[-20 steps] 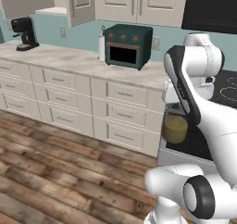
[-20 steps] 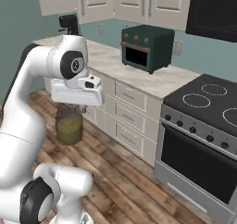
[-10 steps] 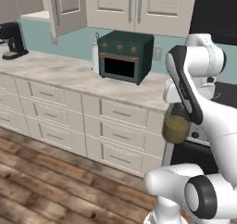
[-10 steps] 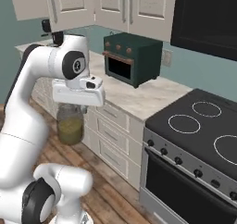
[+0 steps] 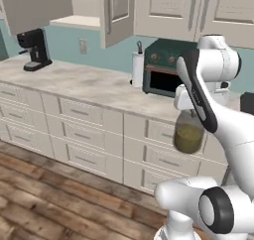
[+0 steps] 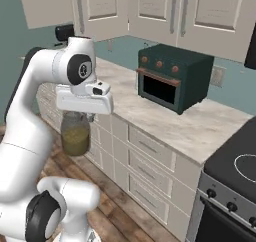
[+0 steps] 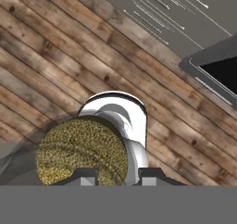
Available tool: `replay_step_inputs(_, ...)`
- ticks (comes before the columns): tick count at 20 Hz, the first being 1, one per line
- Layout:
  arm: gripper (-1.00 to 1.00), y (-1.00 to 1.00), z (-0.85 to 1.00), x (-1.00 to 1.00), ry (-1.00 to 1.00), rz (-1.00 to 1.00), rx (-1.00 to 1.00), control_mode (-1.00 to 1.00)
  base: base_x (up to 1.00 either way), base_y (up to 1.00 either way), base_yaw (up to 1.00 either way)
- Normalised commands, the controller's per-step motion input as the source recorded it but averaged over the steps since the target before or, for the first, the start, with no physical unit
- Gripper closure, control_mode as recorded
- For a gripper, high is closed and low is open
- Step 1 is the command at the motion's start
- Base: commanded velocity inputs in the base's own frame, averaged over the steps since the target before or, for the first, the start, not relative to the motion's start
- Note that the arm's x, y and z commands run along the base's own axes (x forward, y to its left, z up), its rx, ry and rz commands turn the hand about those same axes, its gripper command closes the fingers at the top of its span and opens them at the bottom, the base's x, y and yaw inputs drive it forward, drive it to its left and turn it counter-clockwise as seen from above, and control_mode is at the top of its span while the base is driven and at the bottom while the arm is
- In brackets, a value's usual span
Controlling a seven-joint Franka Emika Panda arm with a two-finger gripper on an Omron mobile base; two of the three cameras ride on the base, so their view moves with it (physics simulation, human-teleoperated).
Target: Pick the jar and jar from the dining table and place them in the open cabinet. Close the cabinet after placing the objects.
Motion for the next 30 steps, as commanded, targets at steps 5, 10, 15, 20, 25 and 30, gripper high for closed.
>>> replay_step_inputs(5,1.00,0.00,0.00,0.00,0.00,0.00,0.00,1.00,1.00,1.00,-0.05)
replay_step_inputs(10,1.00,0.00,0.00,0.00,0.00,0.00,0.00,1.00,0.92,0.82,-0.13)
replay_step_inputs(15,1.00,0.00,0.00,0.00,0.00,0.00,0.00,1.00,0.60,0.70,-0.35)
replay_step_inputs(20,1.00,0.00,0.00,0.00,0.00,0.00,0.00,1.00,0.48,0.63,-0.49)
replay_step_inputs(25,1.00,0.00,0.00,0.00,0.00,0.00,0.00,1.00,0.38,0.57,-0.56)
replay_step_inputs(30,1.00,0.00,0.00,0.00,0.00,0.00,0.00,1.00,0.27,0.50,-0.58)
